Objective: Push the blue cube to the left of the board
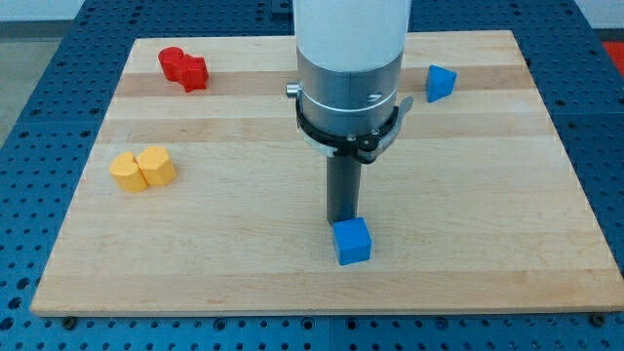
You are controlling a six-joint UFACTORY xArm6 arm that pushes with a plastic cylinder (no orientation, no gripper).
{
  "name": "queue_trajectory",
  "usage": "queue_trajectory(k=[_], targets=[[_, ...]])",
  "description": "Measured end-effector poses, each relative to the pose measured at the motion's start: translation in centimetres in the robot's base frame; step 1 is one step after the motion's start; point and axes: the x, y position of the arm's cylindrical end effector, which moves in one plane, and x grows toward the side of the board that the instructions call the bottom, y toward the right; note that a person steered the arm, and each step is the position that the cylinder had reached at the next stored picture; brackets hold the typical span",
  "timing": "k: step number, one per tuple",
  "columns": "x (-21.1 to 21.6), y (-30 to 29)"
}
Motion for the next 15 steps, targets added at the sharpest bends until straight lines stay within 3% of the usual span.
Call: queue_trajectory(k=[2, 5, 6, 8, 15], targets=[[-2.1, 4.9], [6.2, 8.1], [6.5, 8.2], [3.6, 5.9], [3.6, -5.6]])
